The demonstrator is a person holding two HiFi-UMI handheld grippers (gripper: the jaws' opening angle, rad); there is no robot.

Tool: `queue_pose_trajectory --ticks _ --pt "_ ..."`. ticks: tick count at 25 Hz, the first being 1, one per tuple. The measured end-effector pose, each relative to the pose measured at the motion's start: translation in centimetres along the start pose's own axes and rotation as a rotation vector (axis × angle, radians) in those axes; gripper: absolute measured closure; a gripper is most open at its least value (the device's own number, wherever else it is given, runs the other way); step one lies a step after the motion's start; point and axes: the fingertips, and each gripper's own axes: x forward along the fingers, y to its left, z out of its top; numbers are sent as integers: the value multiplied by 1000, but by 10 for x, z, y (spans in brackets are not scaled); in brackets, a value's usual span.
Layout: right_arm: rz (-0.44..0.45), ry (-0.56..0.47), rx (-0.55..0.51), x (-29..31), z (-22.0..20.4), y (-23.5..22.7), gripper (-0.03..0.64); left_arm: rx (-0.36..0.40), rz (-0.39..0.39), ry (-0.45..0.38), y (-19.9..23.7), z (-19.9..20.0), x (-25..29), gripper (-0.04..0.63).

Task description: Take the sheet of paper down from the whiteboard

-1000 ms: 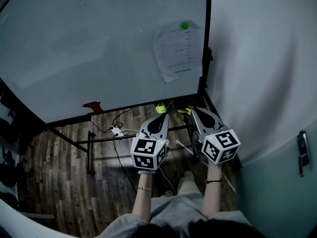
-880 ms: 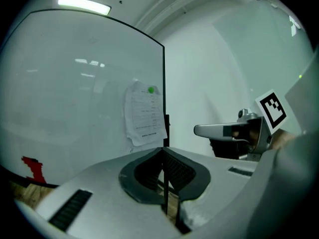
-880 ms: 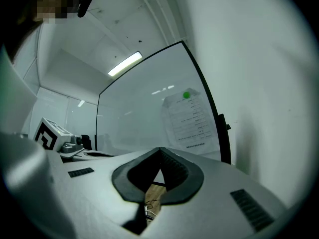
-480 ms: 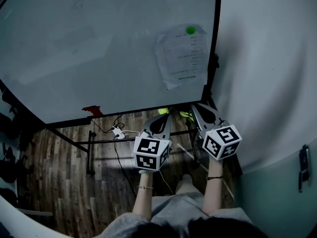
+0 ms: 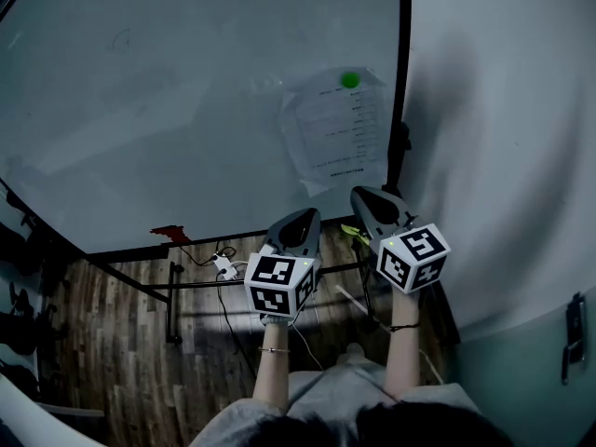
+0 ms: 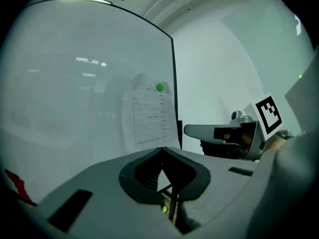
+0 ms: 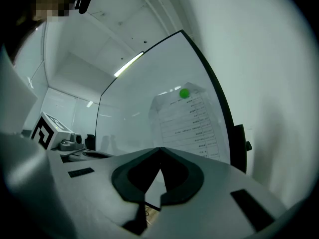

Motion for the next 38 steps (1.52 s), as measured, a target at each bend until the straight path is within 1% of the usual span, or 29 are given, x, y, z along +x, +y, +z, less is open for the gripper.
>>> queue_pose_trajectory --ticks 6,8,10,14,17,21,29,30,32,33,38 --pt "-7 -6 -3 14 7 -24 615 -23 -13 -16 6 13 23 590" --pt "-10 -10 -8 17 9 -30 615 -19 -8 -17 9 16 30 589" --pt "-17 -16 -15 19 12 -37 615 6 2 -9 10 18 37 589" --pt "-51 -30 -36 19 20 -57 615 94 25 7 7 26 56 589" --pt "-82 -26 -72 21 26 -72 615 122 44 -24 7 40 67 589" --pt "-115 -22 -91 23 34 -89 615 148 67 -67 7 59 79 586" --pt "-129 -14 -142 32 55 -113 614 203 96 -166 6 101 98 571" --pt "-132 -9 -148 33 56 -115 610 211 99 -175 6 107 99 569" --pt "-137 -3 -160 36 60 -119 573 231 106 -191 5 117 101 564" --pt "-137 -2 -163 37 62 -120 569 242 109 -199 5 122 102 561" --pt "-119 8 -164 44 69 -124 559 273 119 -241 2 146 108 496"
